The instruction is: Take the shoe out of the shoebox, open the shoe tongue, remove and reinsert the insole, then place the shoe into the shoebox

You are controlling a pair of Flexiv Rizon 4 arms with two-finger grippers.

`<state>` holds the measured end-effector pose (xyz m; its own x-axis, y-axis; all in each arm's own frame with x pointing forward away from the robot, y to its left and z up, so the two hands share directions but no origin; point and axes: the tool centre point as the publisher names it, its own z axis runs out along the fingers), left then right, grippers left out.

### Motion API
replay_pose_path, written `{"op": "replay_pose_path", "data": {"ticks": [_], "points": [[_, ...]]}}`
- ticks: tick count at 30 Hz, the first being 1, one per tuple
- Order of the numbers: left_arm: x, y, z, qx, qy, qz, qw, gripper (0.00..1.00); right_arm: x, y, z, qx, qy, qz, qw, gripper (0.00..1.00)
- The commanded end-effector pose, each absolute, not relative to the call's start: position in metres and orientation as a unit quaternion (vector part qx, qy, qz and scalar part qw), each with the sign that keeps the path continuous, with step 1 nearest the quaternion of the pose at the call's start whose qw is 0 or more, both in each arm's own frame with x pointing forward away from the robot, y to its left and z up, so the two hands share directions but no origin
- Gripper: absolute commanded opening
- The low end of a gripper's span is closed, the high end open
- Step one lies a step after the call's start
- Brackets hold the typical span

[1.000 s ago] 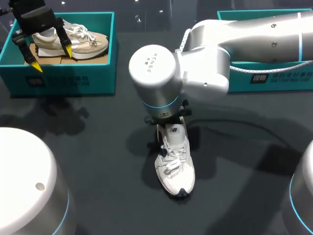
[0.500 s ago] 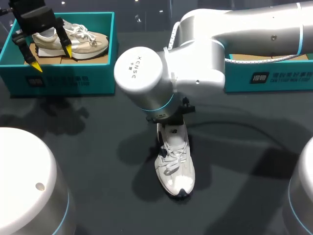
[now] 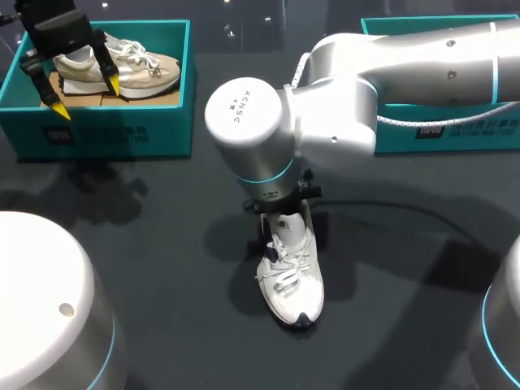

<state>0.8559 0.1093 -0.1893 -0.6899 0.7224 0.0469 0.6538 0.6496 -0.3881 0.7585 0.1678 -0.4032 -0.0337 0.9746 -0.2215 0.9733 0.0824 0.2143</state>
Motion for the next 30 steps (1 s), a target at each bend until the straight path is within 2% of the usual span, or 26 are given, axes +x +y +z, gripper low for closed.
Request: {"op": "replay_pose_path", "data": {"ticks": [1, 6, 10, 23, 30], "points": [[0.856, 0.11, -0.189, -0.382, -0.903, 0.172, 0.099, 1.0, 0.75, 0.17, -0.407, 0.672, 0.725, 0.006, 0.151, 0.0], [0.856, 0.11, -0.189, -0.382, -0.903, 0.172, 0.099, 1.0, 0.753, 0.174, -0.372, 0.666, 0.732, 0.0, 0.142, 0.0], [0.856, 0.11, -0.189, -0.382, -0.903, 0.172, 0.099, 1.0, 0.762, 0.182, -0.357, 0.643, 0.759, -0.013, 0.103, 0.0], [0.856, 0.11, -0.189, -0.382, -0.903, 0.172, 0.099, 1.0, 0.755, 0.184, -0.354, 0.619, 0.784, -0.045, 0.018, 0.0], [0.856, 0.11, -0.189, -0.382, -0.903, 0.172, 0.099, 1.0, 0.745, 0.177, -0.343, 0.628, 0.777, -0.04, -0.001, 0.02]]}}
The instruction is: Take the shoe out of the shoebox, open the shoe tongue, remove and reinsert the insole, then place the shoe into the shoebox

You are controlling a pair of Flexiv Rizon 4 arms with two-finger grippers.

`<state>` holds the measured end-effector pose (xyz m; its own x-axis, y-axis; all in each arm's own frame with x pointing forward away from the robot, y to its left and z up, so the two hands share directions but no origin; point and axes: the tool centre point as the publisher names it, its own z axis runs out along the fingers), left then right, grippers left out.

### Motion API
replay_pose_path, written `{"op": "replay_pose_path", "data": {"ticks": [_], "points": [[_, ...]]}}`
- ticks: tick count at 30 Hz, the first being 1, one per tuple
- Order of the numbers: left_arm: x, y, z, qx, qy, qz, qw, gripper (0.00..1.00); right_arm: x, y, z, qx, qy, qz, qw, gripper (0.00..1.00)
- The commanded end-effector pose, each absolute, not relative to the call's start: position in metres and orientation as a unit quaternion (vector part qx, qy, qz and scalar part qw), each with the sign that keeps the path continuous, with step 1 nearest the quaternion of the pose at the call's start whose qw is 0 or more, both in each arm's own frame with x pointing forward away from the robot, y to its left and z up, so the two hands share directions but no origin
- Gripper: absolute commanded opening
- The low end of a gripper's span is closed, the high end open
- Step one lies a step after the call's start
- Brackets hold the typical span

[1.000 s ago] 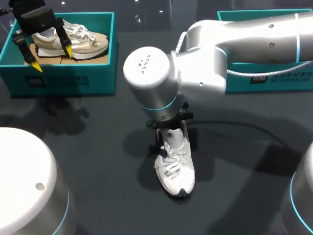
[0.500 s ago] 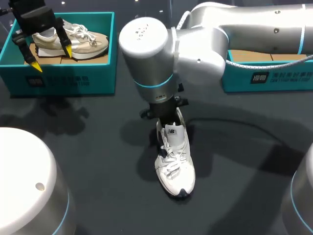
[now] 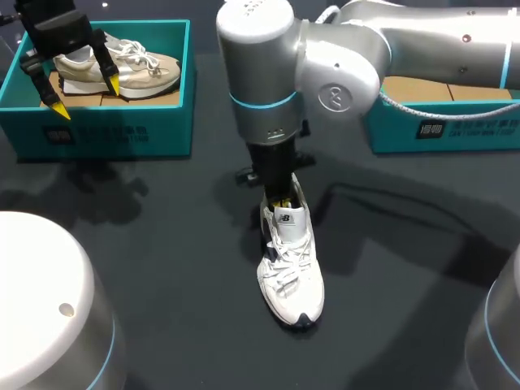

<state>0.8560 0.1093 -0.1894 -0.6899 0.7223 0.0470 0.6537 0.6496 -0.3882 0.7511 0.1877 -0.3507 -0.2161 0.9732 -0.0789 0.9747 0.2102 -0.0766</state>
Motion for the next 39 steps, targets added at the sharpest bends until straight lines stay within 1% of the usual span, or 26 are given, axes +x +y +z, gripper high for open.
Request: {"op": "replay_pose_path", "data": {"ticks": [1, 3, 5, 8, 13, 19, 21, 23, 24, 32, 37, 39], "points": [[0.856, 0.11, -0.189, -0.382, -0.903, 0.172, 0.099, 1.0, 0.743, 0.177, -0.341, 0.629, 0.776, -0.04, -0.002, 0.04], [0.856, 0.11, -0.189, -0.382, -0.903, 0.172, 0.099, 1.0, 0.74, 0.176, -0.338, 0.633, 0.773, -0.041, -0.001, 0.05], [0.856, 0.11, -0.189, -0.382, -0.903, 0.172, 0.099, 1.0, 0.737, 0.174, -0.335, 0.638, 0.769, -0.04, -0.001, 0.13], [0.856, 0.11, -0.189, -0.382, -0.903, 0.172, 0.099, 1.0, 0.732, 0.173, -0.334, 0.64, 0.768, -0.039, -0.005, 0.2], [0.856, 0.11, -0.189, -0.382, -0.903, 0.172, 0.099, 1.0, 0.727, 0.175, -0.336, 0.638, 0.769, -0.043, -0.013, 0.35], [0.856, 0.11, -0.189, -0.382, -0.903, 0.172, 0.099, 1.0, 0.721, 0.177, -0.339, 0.638, 0.769, -0.044, -0.023, 0.47], [0.856, 0.11, -0.189, -0.382, -0.903, 0.172, 0.099, 1.0, 0.72, 0.178, -0.34, 0.637, 0.769, -0.044, -0.025, 0.49], [0.856, 0.11, -0.189, -0.382, -0.903, 0.172, 0.099, 1.0, 0.719, 0.179, -0.342, 0.636, 0.77, -0.044, -0.027, 0.59], [0.856, 0.11, -0.189, -0.382, -0.903, 0.172, 0.099, 1.0, 0.72, 0.179, -0.343, 0.635, 0.771, -0.044, -0.028, 0.61], [0.856, 0.11, -0.189, -0.382, -0.903, 0.172, 0.099, 1.0, 0.728, 0.179, -0.349, 0.637, 0.769, -0.047, -0.033, 0.62], [0.856, 0.11, -0.189, -0.382, -0.903, 0.172, 0.099, 1.0, 0.73, 0.176, -0.354, 0.642, 0.764, -0.049, -0.039, 0.61], [0.856, 0.11, -0.189, -0.382, -0.903, 0.172, 0.099, 1.0, 0.73, 0.176, -0.354, 0.642, 0.764, -0.049, -0.041, 0.64]]}}
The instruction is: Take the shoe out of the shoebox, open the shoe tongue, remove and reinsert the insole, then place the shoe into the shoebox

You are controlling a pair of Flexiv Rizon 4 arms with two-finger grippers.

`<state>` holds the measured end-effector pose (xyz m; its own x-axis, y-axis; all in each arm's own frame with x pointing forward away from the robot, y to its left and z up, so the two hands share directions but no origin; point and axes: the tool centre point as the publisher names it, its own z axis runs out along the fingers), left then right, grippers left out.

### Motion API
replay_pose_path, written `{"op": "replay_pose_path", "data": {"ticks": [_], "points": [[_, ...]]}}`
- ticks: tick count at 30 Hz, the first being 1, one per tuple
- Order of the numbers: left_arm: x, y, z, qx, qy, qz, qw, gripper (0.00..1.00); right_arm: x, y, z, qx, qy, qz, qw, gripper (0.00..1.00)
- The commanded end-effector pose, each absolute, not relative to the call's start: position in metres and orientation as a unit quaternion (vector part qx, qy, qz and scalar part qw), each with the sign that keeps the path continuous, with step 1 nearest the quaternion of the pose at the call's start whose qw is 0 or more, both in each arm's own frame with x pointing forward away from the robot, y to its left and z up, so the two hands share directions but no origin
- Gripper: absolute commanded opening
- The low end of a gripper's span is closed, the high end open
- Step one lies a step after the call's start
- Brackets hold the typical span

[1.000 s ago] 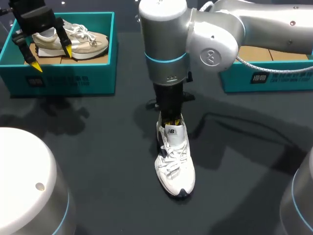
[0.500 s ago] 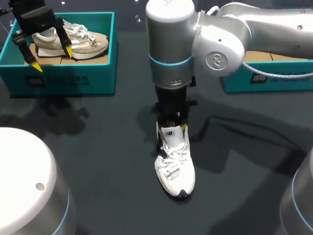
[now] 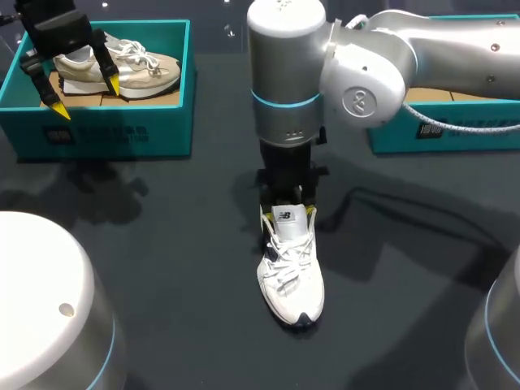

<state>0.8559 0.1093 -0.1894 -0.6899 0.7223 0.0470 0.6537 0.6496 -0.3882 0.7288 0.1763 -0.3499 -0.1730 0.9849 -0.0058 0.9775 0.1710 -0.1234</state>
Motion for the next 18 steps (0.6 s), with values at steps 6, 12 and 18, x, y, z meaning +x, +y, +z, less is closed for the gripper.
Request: {"op": "replay_pose_path", "data": {"ticks": [6, 12, 18], "points": [[0.856, 0.11, -0.189, -0.382, -0.903, 0.172, 0.099, 1.0, 0.726, 0.177, -0.351, -0.641, -0.765, 0.046, 0.042, 0.81], [0.856, 0.11, -0.189, -0.382, -0.903, 0.172, 0.099, 1.0, 0.716, 0.173, -0.348, -0.645, -0.762, 0.042, 0.043, 1.0], [0.856, 0.11, -0.189, -0.382, -0.903, 0.172, 0.099, 1.0, 0.711, 0.171, -0.343, -0.649, -0.759, 0.037, 0.039, 1.0]]}}
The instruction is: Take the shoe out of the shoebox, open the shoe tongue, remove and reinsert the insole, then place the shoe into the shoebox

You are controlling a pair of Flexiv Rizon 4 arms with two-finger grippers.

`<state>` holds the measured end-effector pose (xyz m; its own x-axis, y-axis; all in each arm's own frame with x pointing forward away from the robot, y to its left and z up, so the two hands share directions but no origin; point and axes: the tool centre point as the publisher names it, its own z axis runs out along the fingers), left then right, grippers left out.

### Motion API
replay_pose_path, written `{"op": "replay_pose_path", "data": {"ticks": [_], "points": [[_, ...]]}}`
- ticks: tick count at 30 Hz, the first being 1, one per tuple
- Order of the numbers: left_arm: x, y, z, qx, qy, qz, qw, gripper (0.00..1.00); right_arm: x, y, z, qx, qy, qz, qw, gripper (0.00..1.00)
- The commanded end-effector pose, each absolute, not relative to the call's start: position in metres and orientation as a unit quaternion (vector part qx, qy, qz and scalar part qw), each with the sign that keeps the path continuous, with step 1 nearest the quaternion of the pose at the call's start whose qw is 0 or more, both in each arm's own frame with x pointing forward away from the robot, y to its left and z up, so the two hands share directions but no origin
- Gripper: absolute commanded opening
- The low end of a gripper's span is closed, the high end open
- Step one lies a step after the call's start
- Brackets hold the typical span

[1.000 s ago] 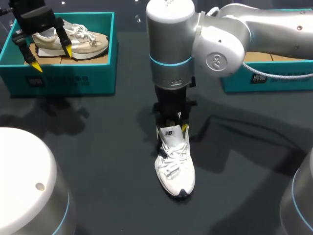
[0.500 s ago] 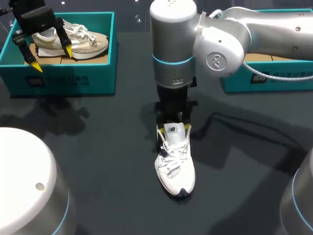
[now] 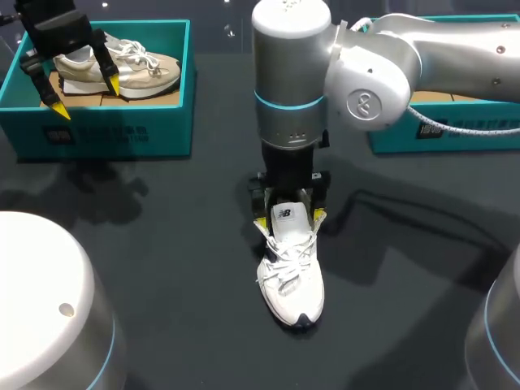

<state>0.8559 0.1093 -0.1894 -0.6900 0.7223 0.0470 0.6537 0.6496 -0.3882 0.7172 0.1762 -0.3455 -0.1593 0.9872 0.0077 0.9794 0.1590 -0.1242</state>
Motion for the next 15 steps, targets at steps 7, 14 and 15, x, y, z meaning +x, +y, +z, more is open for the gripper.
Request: {"op": "replay_pose_path", "data": {"ticks": [7, 14, 15], "points": [[0.856, 0.11, -0.189, -0.382, -0.903, 0.172, 0.099, 1.0, 0.709, 0.168, -0.334, -0.654, -0.755, 0.027, 0.026, 1.0], [0.856, 0.11, -0.189, -0.382, -0.903, 0.172, 0.099, 1.0, 0.701, 0.166, -0.328, -0.657, -0.754, 0.02, 0.019, 1.0], [0.856, 0.11, -0.189, -0.382, -0.903, 0.172, 0.099, 1.0, 0.699, 0.166, -0.328, -0.658, -0.753, 0.02, 0.019, 1.0]]}}
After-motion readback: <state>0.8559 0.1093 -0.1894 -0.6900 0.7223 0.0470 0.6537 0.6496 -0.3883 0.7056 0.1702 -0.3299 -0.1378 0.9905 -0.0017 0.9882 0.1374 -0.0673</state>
